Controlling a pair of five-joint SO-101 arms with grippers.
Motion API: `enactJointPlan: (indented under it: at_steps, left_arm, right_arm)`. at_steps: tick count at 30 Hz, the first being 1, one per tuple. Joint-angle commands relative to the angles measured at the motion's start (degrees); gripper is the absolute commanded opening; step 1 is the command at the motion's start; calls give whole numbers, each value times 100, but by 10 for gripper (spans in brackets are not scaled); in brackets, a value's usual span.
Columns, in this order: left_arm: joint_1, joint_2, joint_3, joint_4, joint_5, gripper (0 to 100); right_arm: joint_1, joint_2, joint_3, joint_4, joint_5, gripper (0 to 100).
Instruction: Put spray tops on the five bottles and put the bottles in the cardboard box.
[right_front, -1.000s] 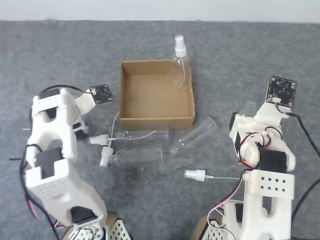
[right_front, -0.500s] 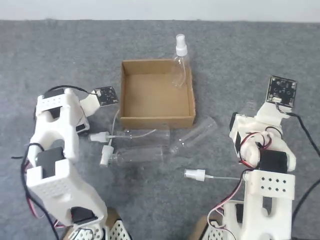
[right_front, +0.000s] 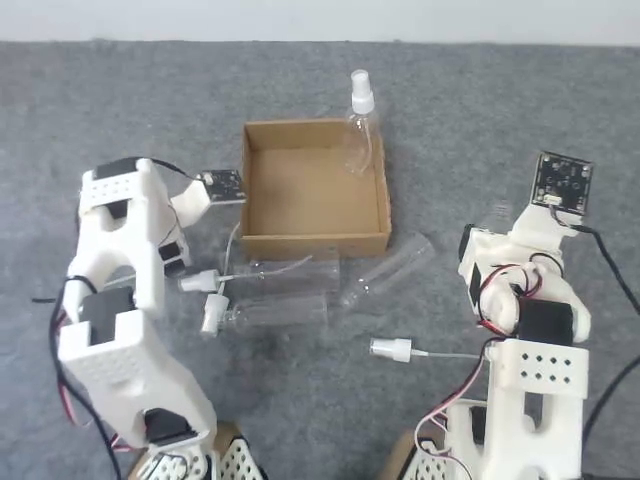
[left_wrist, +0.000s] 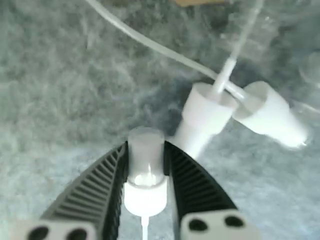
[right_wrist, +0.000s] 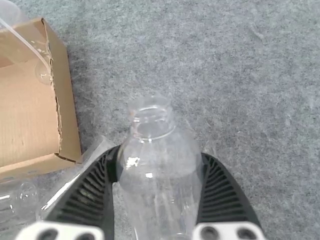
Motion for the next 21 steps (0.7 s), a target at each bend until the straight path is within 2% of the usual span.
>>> enactJointPlan:
  at_steps: [1, 10, 21]
  left_arm:
    - [35, -141, -462, 290, 440, 13]
    - [35, -607, -444, 747, 615, 13]
    - [53, -1916, -426, 985, 1952, 13]
  right_arm:
    - [-40, -154, -62, -119, 158, 44]
    - [-48, -154, -53, -110, 123, 44]
    - [-400, -171, 53, -119, 114, 44]
